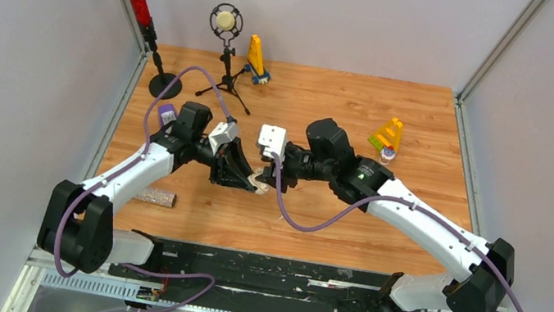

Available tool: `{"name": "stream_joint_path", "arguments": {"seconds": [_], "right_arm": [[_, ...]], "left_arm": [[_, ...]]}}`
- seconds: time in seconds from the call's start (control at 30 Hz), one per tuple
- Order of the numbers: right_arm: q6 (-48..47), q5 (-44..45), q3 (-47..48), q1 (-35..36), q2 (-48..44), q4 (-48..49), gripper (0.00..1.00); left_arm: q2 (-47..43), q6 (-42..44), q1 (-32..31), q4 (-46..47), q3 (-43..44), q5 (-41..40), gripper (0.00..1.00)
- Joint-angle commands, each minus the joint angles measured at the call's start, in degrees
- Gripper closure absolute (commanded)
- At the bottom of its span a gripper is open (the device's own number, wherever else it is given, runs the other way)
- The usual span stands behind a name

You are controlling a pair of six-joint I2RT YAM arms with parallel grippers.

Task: Insert the wireless bluetooth earbuds into the charging case
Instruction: Adjust the earbud with the charging case.

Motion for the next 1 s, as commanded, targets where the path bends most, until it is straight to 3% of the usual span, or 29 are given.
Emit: {"name": "stream_joint_path", "arguments": {"seconds": [0.0,0.37,0.97], "right_arm": [[0.57,2.07,5.19,-0.19,-2.42,-1.53,0.51],[-0.84,5.52,3.94,-1.31,-1.57,-0.56,0.51],[-0.73,3.31,1.33,-1.31,0.57,0.25,0.51]], "left_arm": [[0.03,1.57,-0.17,-0.59,2.76,1.9,0.85],[-0.06,1.98,-0.21,-1.0,2.7,2.15,0.85],[-0.7,3.69,-0.22,-2.64,2.7,2.56,0.85]]}}
